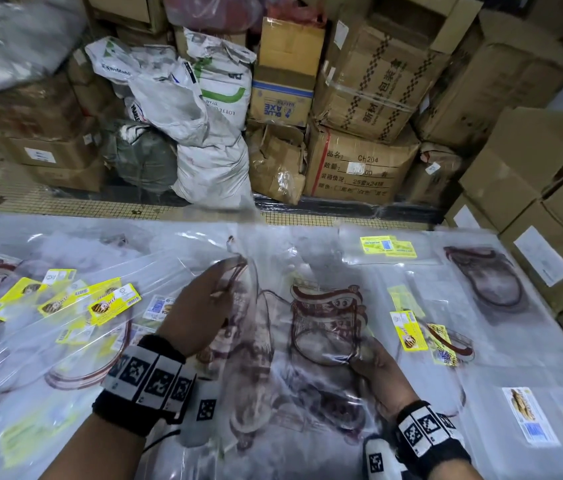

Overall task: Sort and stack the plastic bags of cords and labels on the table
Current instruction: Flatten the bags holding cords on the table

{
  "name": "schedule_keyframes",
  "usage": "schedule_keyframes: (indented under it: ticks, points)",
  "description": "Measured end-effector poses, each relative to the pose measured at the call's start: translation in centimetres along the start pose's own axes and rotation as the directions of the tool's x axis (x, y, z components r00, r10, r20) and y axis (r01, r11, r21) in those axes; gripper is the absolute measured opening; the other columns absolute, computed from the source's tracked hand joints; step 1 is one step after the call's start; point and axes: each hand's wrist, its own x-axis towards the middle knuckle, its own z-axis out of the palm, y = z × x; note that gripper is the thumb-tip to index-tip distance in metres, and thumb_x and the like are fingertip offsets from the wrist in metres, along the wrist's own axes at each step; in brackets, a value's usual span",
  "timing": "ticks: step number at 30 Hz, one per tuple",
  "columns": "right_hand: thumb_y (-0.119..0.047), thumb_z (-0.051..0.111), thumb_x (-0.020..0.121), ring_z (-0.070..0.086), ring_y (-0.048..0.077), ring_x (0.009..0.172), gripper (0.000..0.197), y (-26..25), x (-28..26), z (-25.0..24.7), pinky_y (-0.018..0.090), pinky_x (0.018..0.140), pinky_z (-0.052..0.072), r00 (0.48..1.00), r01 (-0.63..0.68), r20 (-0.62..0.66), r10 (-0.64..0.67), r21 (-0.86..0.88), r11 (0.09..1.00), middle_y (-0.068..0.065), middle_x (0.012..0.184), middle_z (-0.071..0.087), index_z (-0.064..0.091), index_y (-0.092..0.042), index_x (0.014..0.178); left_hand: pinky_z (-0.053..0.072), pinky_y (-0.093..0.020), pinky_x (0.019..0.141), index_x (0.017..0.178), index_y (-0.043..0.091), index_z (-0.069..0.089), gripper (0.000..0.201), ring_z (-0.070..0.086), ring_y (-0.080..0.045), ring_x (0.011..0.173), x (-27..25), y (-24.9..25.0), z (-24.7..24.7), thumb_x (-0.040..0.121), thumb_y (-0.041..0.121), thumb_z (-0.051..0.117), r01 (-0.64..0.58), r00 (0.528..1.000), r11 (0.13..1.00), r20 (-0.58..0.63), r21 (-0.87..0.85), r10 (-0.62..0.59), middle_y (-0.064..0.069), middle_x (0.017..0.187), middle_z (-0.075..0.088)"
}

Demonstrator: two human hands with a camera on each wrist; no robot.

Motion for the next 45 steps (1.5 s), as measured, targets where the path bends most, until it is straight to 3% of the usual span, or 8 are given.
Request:
schedule_keyframes:
  ticks: [6, 14, 17, 22, 30, 33, 36, 45]
  points:
    - [0.022, 0.041, 0.093, 0.070, 0.021, 0.054, 0.041, -1.3, -0.9, 0.5, 0.024, 0.042, 0.053, 0.999, -0.027, 0.047, 0.024, 0.051, 0.998, 0.023, 0.091, 0.071, 0.056, -0.002, 0.122, 0.057, -0.036, 0.069, 0.129, 0.039, 0.051, 0.062, 0.065, -0.013, 0.074, 0.1, 6.7, 2.3, 0.095, -0.013, 0.045, -0.126, 0.953, 0.982, 0.258, -0.143, 0.160, -0.002, 0.104, 0.074]
    - [0.016, 0.042, 0.096, 0.070, 0.023, 0.071, 0.035, -1.3, -1.0, 0.5, 0.032, 0.058, 0.060, 0.995, -0.100, 0.007, 0.099, 0.015, 0.995, 0.024, 0.096, 0.066, 0.055, 0.003, 0.125, 0.055, -0.032, 0.056, 0.123, 0.033, 0.054, 0.056, 0.065, -0.021, 0.070, 0.7, 7.7, 3.9, 0.090, -0.012, 0.048, 0.027, 0.966, 0.806, 0.224, -0.592, 0.132, -0.013, 0.107, 0.071]
    - [0.013, 0.047, 0.096, 0.068, 0.000, 0.069, 0.028, -1.9, -1.1, 0.6, 0.015, 0.060, 0.054, 0.991, -0.129, -0.041, 0.128, -0.031, 0.991, 0.015, 0.102, 0.063, 0.060, -0.008, 0.110, 0.056, -0.035, 0.054, 0.127, 0.025, 0.051, 0.057, 0.069, -0.027, 0.067, 1.5, 4.2, 5.0, 0.082, -0.009, 0.061, 0.177, 0.971, 0.856, 0.229, -0.486, -0.071, -0.014, 0.093, 0.073]
    - [0.020, 0.052, 0.084, 0.072, 0.032, 0.086, 0.054, -1.3, -0.6, 0.8, 0.043, 0.070, 0.061, 0.998, -0.061, -0.005, 0.061, -0.043, 0.997, 0.018, 0.106, 0.072, 0.060, -0.012, 0.127, 0.054, -0.040, 0.090, 0.120, 0.014, 0.057, 0.044, 0.065, -0.035, 0.104, 2.0, -4.7, 7.6, 0.079, 0.018, 0.074, 0.287, 0.945, 0.946, 0.116, 0.147, -0.305, -0.008, 0.106, 0.069]
    - [0.013, 0.056, 0.084, 0.069, 0.047, 0.090, 0.045, -2.2, -1.2, 0.9, 0.055, 0.077, 0.059, 0.984, -0.177, 0.009, 0.177, 0.027, 0.984, 0.035, 0.106, 0.068, 0.072, -0.019, 0.112, 0.048, -0.029, 0.077, 0.122, 0.022, 0.053, 0.037, 0.061, -0.024, 0.087, 1.7, -6.9, 10.4, 0.086, 0.014, 0.056, 0.297, 0.940, 0.855, 0.026, 0.424, -0.339, -0.006, 0.100, 0.065]
    - [-0.007, 0.053, 0.098, 0.070, 0.042, 0.095, 0.030, -2.6, -1.2, 0.4, 0.053, 0.085, 0.058, 0.977, -0.210, -0.019, 0.212, 0.064, 0.976, 0.030, 0.113, 0.068, 0.065, -0.007, 0.125, 0.044, -0.026, 0.068, 0.106, 0.021, 0.055, 0.020, 0.058, -0.016, 0.075, 1.6, -6.7, 10.4, 0.089, 0.013, 0.050, 0.281, 0.945, 0.858, 0.031, 0.430, -0.326, -0.002, 0.090, 0.062]
    - [-0.021, 0.049, 0.103, 0.074, 0.031, 0.074, 0.027, -3.5, -1.3, 0.6, 0.037, 0.057, 0.060, 0.967, -0.248, -0.008, 0.254, 0.174, 0.953, 0.022, 0.098, 0.074, 0.069, -0.006, 0.115, 0.044, -0.024, 0.068, 0.090, 0.022, 0.054, 0.007, 0.062, -0.023, 0.086, 1.5, -6.8, 10.7, 0.090, 0.016, 0.050, 0.246, 0.951, 0.878, 0.071, 0.411, -0.300, -0.002, 0.088, 0.064]
    - [0.014, 0.054, 0.089, 0.072, 0.034, 0.089, 0.052, -3.0, -0.6, 1.1, 0.044, 0.065, 0.061, 0.977, -0.209, 0.056, 0.206, 0.060, 0.976, 0.027, 0.118, 0.066, 0.048, -0.007, 0.136, 0.048, -0.019, 0.061, 0.073, 0.018, 0.060, 0.017, 0.061, -0.016, 0.063, 0.1, -5.9, 10.9, 0.088, 0.011, 0.063, 0.269, 0.955, 0.952, 0.084, 0.144, -0.283, 0.001, 0.067, 0.065]
